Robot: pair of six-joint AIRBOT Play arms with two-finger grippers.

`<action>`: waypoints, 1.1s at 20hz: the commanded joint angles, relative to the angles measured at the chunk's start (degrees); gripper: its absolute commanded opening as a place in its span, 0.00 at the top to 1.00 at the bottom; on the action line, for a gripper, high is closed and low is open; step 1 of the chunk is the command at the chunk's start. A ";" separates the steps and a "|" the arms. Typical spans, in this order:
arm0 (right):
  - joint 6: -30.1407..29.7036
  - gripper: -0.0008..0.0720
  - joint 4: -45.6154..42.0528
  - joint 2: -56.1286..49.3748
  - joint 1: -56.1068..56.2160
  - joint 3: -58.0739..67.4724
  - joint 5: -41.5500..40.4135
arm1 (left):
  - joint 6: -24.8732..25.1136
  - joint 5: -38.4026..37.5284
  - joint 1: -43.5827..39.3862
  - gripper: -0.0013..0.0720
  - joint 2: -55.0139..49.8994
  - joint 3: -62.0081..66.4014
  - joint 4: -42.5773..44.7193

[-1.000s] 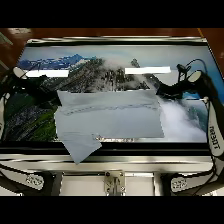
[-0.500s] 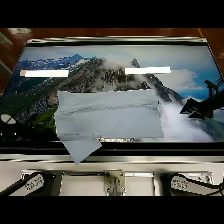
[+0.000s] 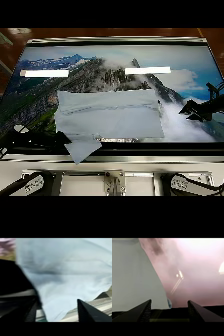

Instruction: Fold the shirts.

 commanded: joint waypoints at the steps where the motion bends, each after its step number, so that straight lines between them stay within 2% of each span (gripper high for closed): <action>1: 0.44 0.20 -0.42 0.04 -0.09 -0.22 -1.01 | 0.07 7.32 -3.17 0.46 -2.82 -0.46 -3.61; 2: 0.42 0.20 -0.76 0.04 -0.09 -0.81 -0.66 | -0.07 7.78 -3.39 0.51 -3.10 -0.46 -4.11; 3: 0.42 0.20 -0.83 0.04 -0.09 -2.32 -0.33 | -0.09 7.61 -3.43 0.76 -3.15 -0.44 -4.09; 4: 0.24 0.11 -0.26 0.04 -0.09 -4.63 0.04 | 0.55 6.67 -3.41 0.93 -3.10 -0.39 -4.07; 5: -1.07 0.06 1.01 0.04 -0.09 -7.72 0.35 | 2.78 4.92 -3.43 0.93 -3.10 -0.20 -4.04; 7: -5.79 0.06 6.69 -0.07 -0.09 -15.28 0.87 | 8.96 0.68 -3.41 0.93 -2.40 0.20 -4.04; 8: -7.50 0.06 9.16 -0.31 -0.09 -18.32 0.48 | 10.25 -1.03 -3.37 0.93 -1.75 0.39 -4.00; 11: -7.80 0.06 11.28 -2.03 -0.09 -23.43 -2.78 | 10.45 -2.23 -3.34 0.93 0.94 0.50 -4.02; 17: -5.92 0.07 12.81 -4.57 3.13 -24.90 -11.82 | 11.87 -3.87 -2.58 0.93 8.07 0.50 -4.00; 18: -5.29 0.14 12.90 -5.16 4.48 -24.87 -13.18 | 11.41 -3.89 -1.81 0.93 8.70 0.52 -4.02; 19: -4.24 0.29 12.92 -5.84 6.10 -24.87 -14.78 | 11.21 -4.00 -0.96 0.93 9.20 0.74 -4.02; 20: -3.72 0.49 12.98 -6.27 7.34 -24.87 -16.06 | 11.23 -4.26 -0.15 0.93 9.60 1.36 -4.02; 21: -3.69 0.73 13.05 -6.29 8.44 -24.74 -16.96 | 11.26 -4.57 0.70 0.93 9.77 2.51 -4.02; 22: -3.80 0.90 13.29 -6.27 9.07 -24.04 -16.96 | 11.30 -4.94 1.62 0.93 9.79 4.50 -4.02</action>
